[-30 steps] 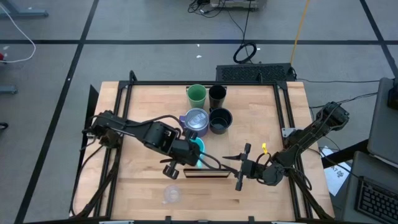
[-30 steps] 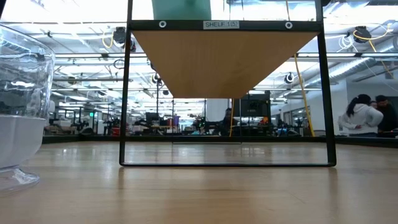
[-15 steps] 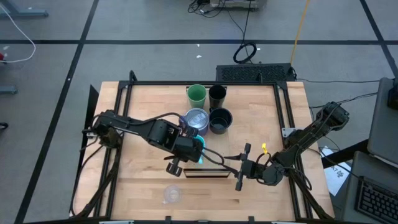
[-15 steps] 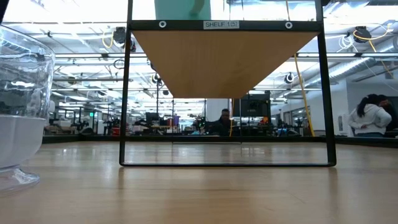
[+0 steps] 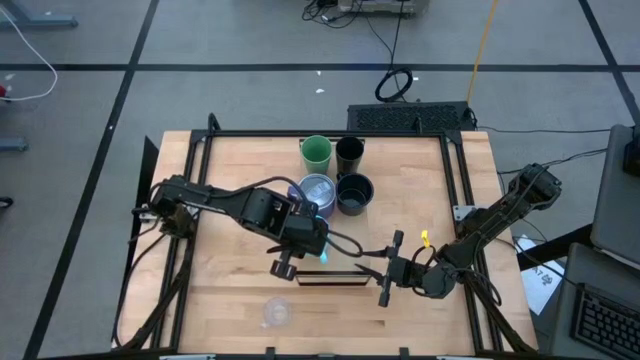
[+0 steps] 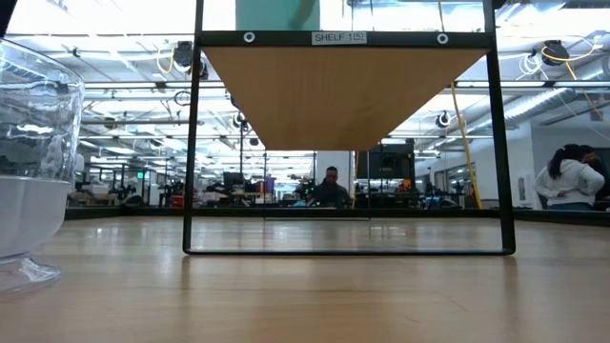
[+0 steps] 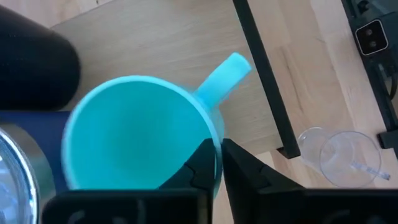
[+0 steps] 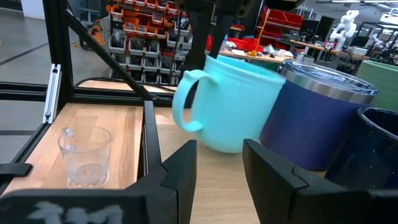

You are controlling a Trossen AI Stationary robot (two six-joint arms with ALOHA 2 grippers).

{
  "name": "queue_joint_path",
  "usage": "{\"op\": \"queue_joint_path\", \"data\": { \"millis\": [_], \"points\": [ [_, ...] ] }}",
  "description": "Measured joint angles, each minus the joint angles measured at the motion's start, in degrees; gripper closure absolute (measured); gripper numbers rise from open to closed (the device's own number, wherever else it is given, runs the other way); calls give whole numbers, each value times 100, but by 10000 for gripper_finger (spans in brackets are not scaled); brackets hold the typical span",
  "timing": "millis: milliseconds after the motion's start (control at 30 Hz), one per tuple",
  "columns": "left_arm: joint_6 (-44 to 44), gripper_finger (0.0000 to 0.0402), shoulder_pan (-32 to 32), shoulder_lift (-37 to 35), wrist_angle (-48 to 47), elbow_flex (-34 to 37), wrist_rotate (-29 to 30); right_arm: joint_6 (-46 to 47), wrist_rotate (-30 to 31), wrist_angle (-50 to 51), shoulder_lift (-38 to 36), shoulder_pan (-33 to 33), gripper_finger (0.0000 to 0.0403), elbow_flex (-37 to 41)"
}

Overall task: Stack small to large cups/mugs on shelf
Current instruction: Put the blue mug on the shelf

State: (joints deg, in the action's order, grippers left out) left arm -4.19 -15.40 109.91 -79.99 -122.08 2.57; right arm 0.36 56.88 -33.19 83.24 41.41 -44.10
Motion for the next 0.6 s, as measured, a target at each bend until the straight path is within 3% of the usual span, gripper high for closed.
{"op": "queue_joint_path", "data": {
  "millis": [600],
  "points": [
    [-153, 360, 0, -2, 4, 0, -33, -60, 0, 2, 0, 0, 283, 0]
  ]
}}
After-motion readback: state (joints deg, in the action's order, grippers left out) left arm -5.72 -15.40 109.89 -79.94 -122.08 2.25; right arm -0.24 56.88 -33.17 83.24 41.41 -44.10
